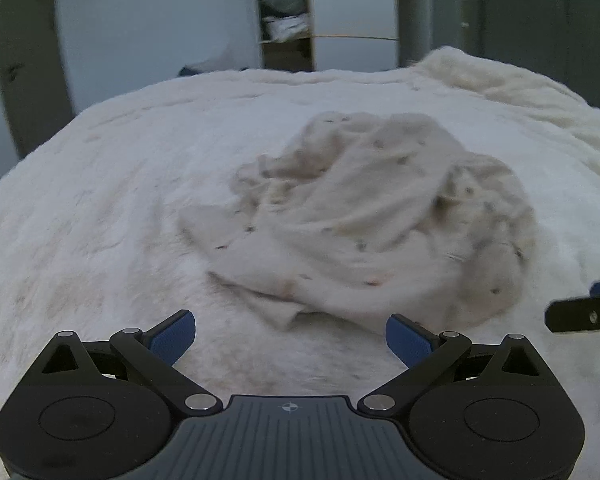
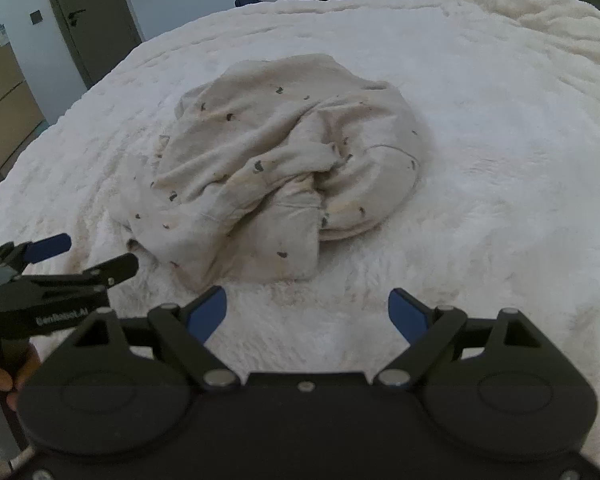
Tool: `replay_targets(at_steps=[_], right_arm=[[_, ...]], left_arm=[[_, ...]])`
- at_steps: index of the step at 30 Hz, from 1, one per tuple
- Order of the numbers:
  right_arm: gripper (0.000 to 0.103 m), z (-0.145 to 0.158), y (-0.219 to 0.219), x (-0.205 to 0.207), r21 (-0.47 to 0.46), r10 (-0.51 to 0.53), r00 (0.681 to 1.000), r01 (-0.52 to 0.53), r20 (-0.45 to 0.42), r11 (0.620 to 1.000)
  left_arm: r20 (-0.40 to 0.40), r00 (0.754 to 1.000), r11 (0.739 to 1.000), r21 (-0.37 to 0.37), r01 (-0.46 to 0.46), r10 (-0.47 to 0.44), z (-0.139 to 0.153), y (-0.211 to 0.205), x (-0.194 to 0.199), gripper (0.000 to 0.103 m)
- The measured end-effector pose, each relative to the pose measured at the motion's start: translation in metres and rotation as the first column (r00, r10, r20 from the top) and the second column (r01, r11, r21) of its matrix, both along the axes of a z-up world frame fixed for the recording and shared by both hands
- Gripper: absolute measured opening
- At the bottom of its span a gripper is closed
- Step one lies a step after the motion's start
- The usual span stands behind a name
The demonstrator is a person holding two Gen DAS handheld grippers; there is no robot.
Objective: Fold clothes
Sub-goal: 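Move both grippers toward the crumpled beige shirt on the bed, then grasp the beige shirt edge with the left gripper and lift it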
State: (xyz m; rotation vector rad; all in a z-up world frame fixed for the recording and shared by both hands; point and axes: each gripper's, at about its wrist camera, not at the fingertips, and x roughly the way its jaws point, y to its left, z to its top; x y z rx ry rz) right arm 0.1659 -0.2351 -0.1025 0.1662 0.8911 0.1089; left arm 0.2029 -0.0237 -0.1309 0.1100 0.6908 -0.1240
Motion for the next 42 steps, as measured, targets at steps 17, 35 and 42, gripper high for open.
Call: replay_targets(at_steps=[17, 35, 42], right_arm=[[0.087, 0.013, -0.058, -0.028, -0.037, -0.026, 0.999, 0.027, 0.039, 0.999], [0.087, 0.014, -0.1, -0.045, -0.038, -0.064, 0.997, 0.065, 0.041, 0.997], [0.087, 0.014, -0.098, -0.055, -0.071, -0.05, 0.998, 0.053, 0.049, 0.996]], left_arm=[[0.002, 0.998, 0.98, 0.186, 0.067, -0.069, -0.025, -0.075, 0.028, 0.101], [0.002, 0.987, 0.941, 0.303, 0.15, -0.158, 0.003, -0.092, 0.02, 0.003], [0.059, 0.962, 0.93, 0.279, 0.24, -0.266, 0.047, -0.087, -0.045, 0.002]])
